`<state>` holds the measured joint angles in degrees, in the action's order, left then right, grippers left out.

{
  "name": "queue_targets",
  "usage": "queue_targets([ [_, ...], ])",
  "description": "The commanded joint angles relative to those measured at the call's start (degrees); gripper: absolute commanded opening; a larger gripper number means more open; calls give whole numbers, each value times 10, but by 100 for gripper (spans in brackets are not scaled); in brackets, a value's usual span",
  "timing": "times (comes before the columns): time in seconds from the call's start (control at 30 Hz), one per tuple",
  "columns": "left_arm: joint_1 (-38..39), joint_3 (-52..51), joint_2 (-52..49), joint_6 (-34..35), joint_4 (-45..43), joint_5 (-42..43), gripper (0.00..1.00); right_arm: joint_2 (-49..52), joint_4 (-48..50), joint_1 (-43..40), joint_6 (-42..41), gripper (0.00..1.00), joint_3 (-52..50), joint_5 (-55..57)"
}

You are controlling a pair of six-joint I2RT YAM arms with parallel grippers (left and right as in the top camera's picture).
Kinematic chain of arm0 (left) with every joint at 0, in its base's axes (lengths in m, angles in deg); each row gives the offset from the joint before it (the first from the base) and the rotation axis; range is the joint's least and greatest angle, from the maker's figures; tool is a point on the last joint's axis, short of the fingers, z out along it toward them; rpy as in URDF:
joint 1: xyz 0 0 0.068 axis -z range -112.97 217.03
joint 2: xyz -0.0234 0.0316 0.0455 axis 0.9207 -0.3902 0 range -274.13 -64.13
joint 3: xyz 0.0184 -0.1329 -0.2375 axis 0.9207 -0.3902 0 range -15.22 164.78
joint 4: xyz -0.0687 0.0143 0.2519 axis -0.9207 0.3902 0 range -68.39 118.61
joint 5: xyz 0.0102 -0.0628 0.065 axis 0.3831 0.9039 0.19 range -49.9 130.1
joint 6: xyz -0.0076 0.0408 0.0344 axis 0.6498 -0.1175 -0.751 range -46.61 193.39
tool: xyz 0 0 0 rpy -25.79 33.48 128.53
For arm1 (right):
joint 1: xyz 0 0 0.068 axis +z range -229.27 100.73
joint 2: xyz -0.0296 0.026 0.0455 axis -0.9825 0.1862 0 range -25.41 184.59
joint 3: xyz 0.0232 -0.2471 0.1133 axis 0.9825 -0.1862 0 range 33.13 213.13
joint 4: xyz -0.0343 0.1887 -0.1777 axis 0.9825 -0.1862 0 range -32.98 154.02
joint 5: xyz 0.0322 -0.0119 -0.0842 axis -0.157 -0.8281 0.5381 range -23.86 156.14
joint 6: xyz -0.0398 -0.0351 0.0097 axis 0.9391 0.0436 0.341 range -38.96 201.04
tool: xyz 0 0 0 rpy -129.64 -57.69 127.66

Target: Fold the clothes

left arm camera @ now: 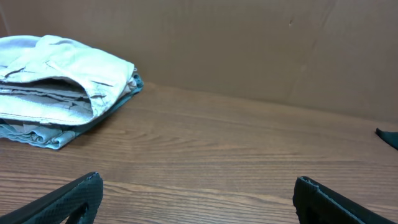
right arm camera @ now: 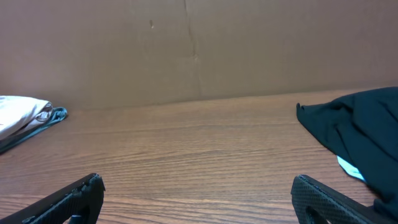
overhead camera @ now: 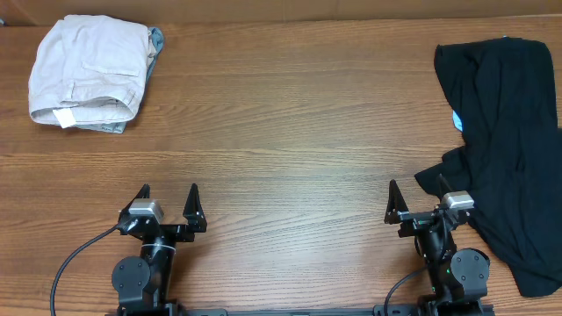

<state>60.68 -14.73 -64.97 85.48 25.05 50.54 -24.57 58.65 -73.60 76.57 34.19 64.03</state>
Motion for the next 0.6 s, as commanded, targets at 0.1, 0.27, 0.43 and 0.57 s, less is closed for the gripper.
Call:
queue_targets([
  [0.1,4,-2,6,6,1,-8,100,-7,3,4,0,100,-4,6],
  [0.27,4,-2,6,6,-1,-12,100,-7,3,4,0,100,-4,6],
  [0.43,4,-2,6,6,0,-12,100,-7,3,4,0,100,-4,6],
  [0.57,4,-2,6,6,0,-17,100,-7,3,4,0,100,-4,6],
])
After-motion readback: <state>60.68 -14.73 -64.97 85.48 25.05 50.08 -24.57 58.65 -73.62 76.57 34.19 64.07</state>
